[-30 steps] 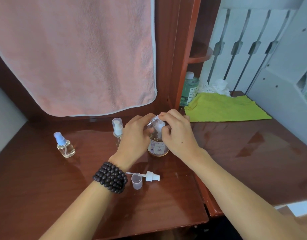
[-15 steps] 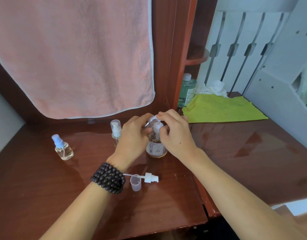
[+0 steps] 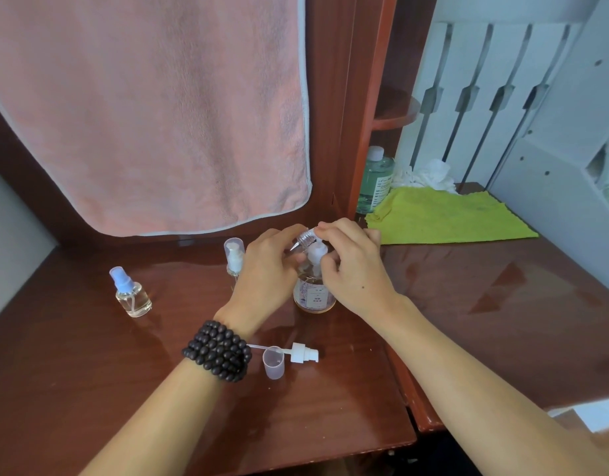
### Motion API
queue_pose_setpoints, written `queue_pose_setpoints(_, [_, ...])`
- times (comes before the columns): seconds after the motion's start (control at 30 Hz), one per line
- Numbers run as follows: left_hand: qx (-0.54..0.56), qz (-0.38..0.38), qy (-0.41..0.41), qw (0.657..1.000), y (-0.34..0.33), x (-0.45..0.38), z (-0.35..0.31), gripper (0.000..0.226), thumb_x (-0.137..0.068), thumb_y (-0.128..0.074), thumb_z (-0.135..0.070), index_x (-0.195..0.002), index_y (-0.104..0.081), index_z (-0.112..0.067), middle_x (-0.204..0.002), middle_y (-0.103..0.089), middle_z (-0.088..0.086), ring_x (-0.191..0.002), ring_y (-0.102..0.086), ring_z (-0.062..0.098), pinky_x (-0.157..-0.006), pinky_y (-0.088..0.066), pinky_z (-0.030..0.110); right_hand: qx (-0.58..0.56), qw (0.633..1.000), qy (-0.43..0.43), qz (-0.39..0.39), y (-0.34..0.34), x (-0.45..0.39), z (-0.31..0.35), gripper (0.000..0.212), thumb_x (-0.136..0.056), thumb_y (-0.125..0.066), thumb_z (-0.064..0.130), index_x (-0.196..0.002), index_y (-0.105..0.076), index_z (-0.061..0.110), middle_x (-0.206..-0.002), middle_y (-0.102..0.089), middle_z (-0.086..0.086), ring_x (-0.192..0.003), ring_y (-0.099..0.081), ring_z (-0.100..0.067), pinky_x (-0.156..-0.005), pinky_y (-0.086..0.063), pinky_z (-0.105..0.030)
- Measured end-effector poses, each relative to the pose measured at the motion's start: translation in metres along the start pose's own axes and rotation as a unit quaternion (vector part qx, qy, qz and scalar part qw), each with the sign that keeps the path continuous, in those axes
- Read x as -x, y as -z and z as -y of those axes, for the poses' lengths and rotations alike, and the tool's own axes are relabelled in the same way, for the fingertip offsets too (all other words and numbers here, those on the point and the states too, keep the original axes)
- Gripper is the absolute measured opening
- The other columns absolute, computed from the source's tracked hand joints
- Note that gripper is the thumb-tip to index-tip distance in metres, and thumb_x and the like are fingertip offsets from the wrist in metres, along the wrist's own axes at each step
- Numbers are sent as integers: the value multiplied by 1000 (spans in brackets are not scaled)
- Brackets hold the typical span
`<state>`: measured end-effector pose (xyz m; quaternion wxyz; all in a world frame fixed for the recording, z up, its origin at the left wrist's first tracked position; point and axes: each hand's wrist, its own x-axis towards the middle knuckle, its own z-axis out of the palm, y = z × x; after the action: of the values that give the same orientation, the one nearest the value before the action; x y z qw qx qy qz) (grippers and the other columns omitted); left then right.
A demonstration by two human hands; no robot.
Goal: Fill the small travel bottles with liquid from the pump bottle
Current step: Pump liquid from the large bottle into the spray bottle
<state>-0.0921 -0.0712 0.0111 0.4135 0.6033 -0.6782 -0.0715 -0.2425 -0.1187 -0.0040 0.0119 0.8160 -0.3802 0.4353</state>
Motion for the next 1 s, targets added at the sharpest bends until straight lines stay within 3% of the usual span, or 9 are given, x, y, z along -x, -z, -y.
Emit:
queue_pose_setpoints(0.27, [-15, 12, 6, 1000, -8, 4, 7, 36, -87, -63, -1, -115, -68, -24, -80, -57, -1, -77, -52, 8, -72, -37, 12, 0, 1000, 3, 21, -2, 0, 0, 44, -71, -35, 9, -96, -72, 7, -92, -65, -3, -87, -64, -25, -77, -35, -40])
queue_pose_setpoints(0.4, [0, 6, 12, 1000, -6, 5, 3, 39, -87, -64, 0, -117, -68, -25, -83, -60, 1, -83, -56, 15, -77, -41, 19, -9, 1000, 7, 14, -1, 1, 0, 46, -71, -36, 8, -100, -72, 7, -99, -67, -3, -92, -65, -23, -81, -36, -38])
queue_pose_setpoints(0.53, [1, 0, 2, 1000, -3, 1, 0, 42, -87, -64, 1, -120, -68, -24, -85, -58, -4, -85, -56, 12, -80, -38, 12, -8, 1000, 16, -2, 1, 1, -2, 46, -72, -40, 6, -105, -72, 5, -108, -68, -4, -97, -65, -20, -85, -38, -36])
queue_pose_setpoints(0.87, [-11, -1, 3, 1000, -13, 7, 7, 42, -84, -62, 4, -113, -68, -25, -78, -55, 0, -78, -53, 13, -73, -37, 14, -15, 1000, 8, 20, -5, 0, -3, 42, -72, -36, 6, -93, -71, 4, -91, -65, -6, -87, -65, -26, -80, -40, -41])
queue_pose_setpoints(1.0, [5, 1, -1, 1000, -8, 5, 4, 41, -85, -63, 2, -114, -68, -26, -81, -58, 0, -81, -54, 12, -77, -42, 21, -23, 1000, 7, 10, -3, 0, -4, 46, -72, -37, 7, -101, -73, 5, -101, -68, -5, -94, -66, -23, -83, -41, -40])
